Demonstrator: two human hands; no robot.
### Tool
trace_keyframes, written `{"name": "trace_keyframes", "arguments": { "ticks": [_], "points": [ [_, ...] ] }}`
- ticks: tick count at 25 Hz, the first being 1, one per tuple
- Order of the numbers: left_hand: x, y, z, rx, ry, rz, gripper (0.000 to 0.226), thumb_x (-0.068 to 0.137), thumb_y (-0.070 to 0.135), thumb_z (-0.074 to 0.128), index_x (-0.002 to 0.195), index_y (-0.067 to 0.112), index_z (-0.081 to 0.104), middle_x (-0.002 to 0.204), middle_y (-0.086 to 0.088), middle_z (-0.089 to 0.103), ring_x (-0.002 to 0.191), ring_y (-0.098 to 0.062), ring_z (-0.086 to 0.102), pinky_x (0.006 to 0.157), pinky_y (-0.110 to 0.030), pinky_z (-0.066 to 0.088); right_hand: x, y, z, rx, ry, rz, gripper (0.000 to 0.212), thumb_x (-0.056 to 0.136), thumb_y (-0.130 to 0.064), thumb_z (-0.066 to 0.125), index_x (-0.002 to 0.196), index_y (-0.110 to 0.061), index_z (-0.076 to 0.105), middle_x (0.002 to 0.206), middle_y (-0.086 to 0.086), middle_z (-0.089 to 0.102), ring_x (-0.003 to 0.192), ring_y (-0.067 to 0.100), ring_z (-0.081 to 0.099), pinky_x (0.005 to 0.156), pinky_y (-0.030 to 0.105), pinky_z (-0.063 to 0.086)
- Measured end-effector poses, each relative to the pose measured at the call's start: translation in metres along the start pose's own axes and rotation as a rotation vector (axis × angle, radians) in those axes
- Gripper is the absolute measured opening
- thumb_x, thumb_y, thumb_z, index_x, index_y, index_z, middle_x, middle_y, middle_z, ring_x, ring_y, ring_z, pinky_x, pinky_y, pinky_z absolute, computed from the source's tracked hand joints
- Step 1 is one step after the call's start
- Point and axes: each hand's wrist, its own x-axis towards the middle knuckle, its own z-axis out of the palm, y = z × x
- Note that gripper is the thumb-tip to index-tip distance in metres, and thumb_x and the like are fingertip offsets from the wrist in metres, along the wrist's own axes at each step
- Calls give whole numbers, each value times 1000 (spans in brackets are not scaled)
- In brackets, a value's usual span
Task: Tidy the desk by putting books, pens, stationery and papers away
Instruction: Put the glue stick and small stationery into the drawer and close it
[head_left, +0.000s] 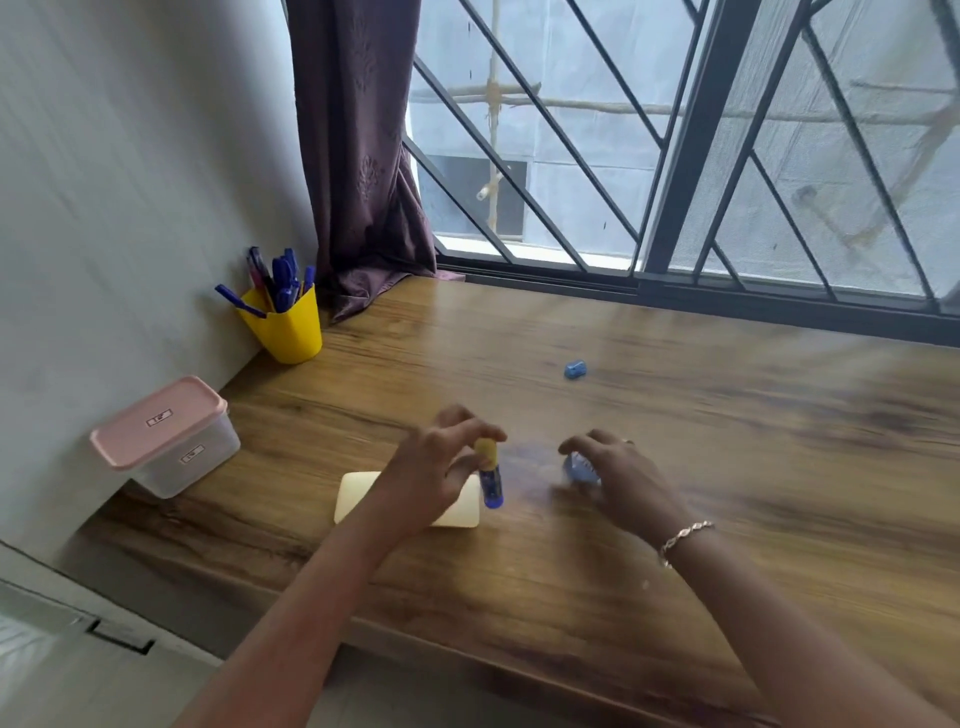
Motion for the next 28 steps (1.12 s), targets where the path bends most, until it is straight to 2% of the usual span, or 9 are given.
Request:
{"name": "trace_keyframes", "arguments": {
  "ticks": [4,6,12,16,21,23,24,26,28],
  "points": [
    [-1,8,20,8,-135,7,29,88,2,57,113,15,65,100,6,51,92,-14,58,86,-32,51,-25,-16,13,-15,-28,-52,40,84,-20,60,123,-27,53,122,-2,52,107,23,55,84,29,44],
    [0,11,24,50,-162,16,31,89,4,57,116,18,64,101,8,49,92,-12,57,86,-28,49,-31,-19,16,-53,-40,-51,42,84,-22,59,126,-28,50,123,-3,50,109,22,52,84,27,42],
    [-4,9,28,59,-179,16,31,87,9,61,116,20,62,102,7,47,92,-11,54,85,-25,47,-37,-18,25,-72,-61,-49,47,84,-26,61,128,-27,48,123,-1,49,109,22,53,88,28,40],
    [-8,7,29,66,-186,-3,33,85,16,66,117,22,61,106,5,50,93,-6,50,84,-17,40,-37,-16,22,-75,-73,-25,52,84,-37,62,132,-27,44,127,-1,47,113,22,51,91,28,39],
    [-10,5,33,82,-200,-53,48,82,21,70,126,26,53,117,5,50,106,-10,52,93,-26,44,-34,-10,12,86,-55,19,45,87,-40,59,127,-23,49,123,0,52,113,20,54,84,25,41],
    [-11,2,34,61,-191,-77,65,75,37,74,133,27,46,122,5,48,113,-9,49,97,-27,43,-22,-4,2,134,27,28,38,88,-34,58,123,-18,54,120,3,56,109,21,56,89,28,42],
    [-12,0,33,47,-179,-88,76,69,54,71,134,27,43,125,6,47,117,-7,46,100,-27,41,-11,-1,-4,99,68,23,37,89,-31,58,122,-17,55,120,4,57,109,22,56,90,29,41],
    [-14,-4,31,0,-113,-97,94,57,86,47,134,31,40,129,10,44,126,-4,35,105,-24,31,19,5,-16,-10,112,-1,36,90,-28,57,124,-15,54,124,6,56,112,26,55,92,32,41],
    [-14,-9,30,-52,-28,-120,97,58,93,29,132,32,38,133,15,38,135,-2,20,108,-23,21,56,13,-25,-144,104,-24,39,90,-20,54,128,-14,50,133,8,51,116,30,52,96,37,44]
  ]
}}
